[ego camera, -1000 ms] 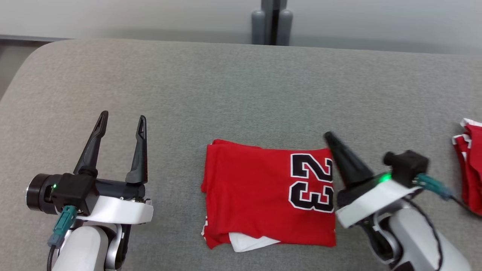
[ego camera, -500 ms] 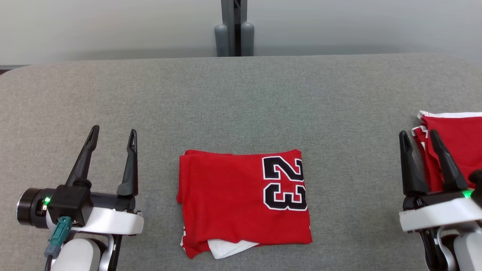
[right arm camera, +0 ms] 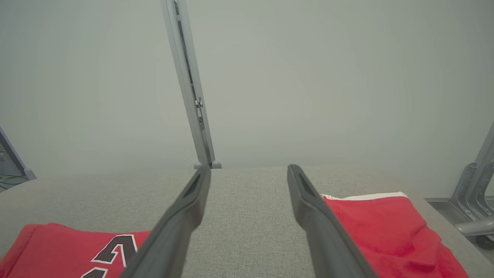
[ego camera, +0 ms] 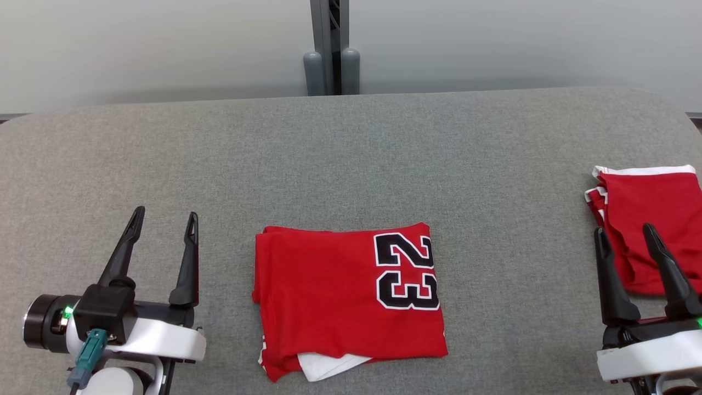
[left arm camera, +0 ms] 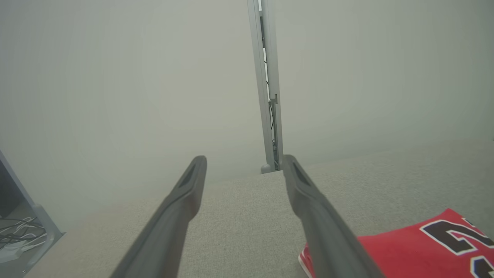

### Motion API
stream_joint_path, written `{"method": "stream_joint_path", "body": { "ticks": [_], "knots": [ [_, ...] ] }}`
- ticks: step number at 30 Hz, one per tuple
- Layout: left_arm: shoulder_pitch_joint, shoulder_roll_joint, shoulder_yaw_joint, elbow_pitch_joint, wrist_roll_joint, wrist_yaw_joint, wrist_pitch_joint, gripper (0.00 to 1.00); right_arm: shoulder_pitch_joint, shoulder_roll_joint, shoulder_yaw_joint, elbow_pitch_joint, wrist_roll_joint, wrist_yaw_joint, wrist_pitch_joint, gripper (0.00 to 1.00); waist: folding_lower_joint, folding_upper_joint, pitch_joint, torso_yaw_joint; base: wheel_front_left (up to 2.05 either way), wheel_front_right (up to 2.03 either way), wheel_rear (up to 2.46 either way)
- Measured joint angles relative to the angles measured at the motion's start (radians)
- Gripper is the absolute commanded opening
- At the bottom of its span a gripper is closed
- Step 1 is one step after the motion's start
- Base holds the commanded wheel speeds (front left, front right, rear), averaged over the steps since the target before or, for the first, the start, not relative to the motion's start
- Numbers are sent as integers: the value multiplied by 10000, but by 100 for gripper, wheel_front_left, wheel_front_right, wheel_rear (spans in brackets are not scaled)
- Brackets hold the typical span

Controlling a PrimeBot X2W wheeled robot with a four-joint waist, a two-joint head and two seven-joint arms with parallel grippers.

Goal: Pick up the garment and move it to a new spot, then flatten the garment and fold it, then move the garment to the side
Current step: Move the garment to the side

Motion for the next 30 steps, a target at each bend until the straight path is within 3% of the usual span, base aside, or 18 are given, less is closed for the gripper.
{"method": "stream_joint_path", "body": {
  "ticks": [16, 30],
  "knots": [
    [8, 25, -211, -268, -19, 75, 92, 100, 96, 31, -111, -303, 27, 0, 299, 100, 0, 0, 97, 354, 0, 0, 0],
    [-412, -353, -627, 38, -180, -48, -127, 100, -511, -291, 1942, 2401, 1011, 0, 1505, 100, 0, 0, 558, 2008, 0, 0, 0]
  ]
}}
